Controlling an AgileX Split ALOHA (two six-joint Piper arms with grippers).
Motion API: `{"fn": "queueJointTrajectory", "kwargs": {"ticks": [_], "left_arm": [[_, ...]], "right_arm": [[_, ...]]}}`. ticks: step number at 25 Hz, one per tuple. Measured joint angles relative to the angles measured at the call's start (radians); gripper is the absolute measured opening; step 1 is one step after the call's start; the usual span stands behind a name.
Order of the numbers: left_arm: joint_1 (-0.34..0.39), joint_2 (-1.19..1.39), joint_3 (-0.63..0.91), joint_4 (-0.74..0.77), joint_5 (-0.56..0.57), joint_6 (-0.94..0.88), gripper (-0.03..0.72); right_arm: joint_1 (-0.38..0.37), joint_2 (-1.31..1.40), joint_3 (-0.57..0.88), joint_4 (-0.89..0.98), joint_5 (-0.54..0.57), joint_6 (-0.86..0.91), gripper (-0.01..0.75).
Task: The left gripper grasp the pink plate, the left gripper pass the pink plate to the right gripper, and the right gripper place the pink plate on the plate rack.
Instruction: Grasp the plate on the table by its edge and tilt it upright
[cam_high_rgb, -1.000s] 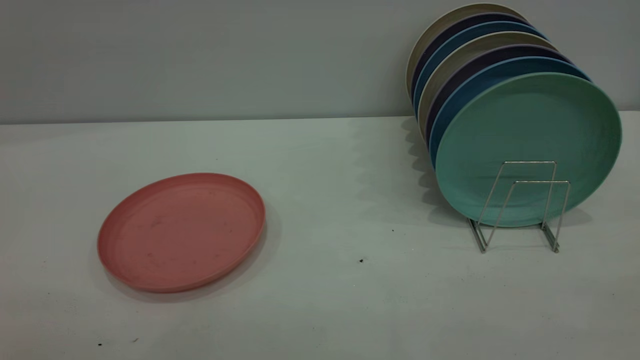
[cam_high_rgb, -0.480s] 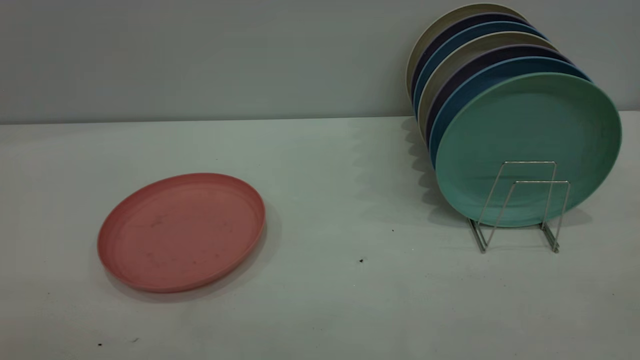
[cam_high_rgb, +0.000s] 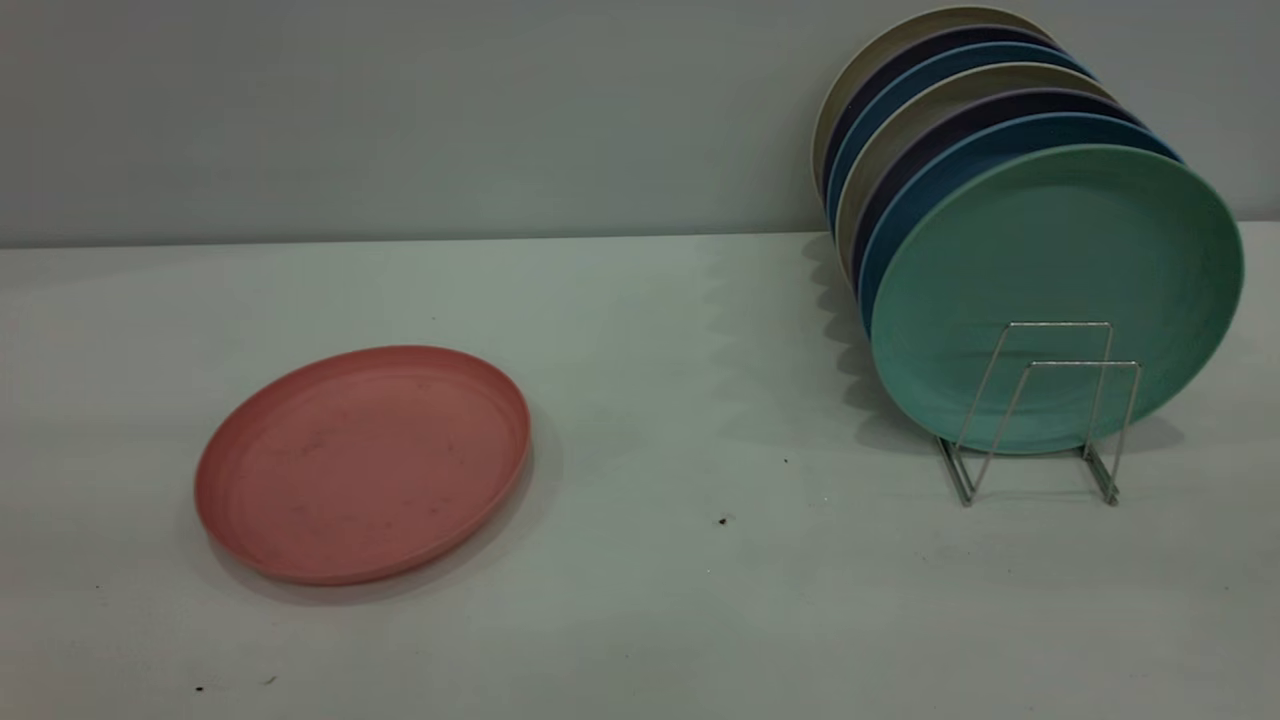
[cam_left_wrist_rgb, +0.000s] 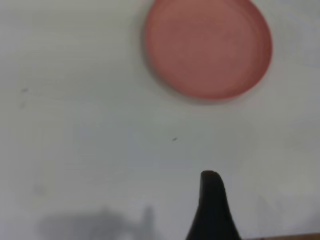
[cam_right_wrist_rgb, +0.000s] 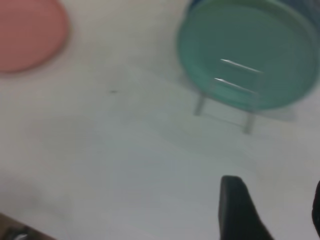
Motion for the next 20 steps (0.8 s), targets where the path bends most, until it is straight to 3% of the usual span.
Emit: {"fn": "queueJointTrajectory", "kwargs": {"ticks": [5,10,15,20], "left_arm": [[0.000,0.262,0.000,-0.120,-0.188,0.096,0.568],[0.000,0.513,-0.001,-0.269,-0.346,0.239,0.568],[0.000,0.756,-0.061,-0.410,-0.365,0.423,0.568],[0.004,0.976,-0.187,-0.457,-0.355,0.484,0.568]], "right_arm": [[0.000,0.236,0.000,0.227,-0.125,-0.226,0.377],[0.000,0.412,-0.018,0.396,-0.172,-0.387,0.377],[0.000,0.533,-0.082,0.512,-0.185,-0.496,0.377],[0.000,0.620,-0.128,0.586,-0.197,-0.566,0.377]]}}
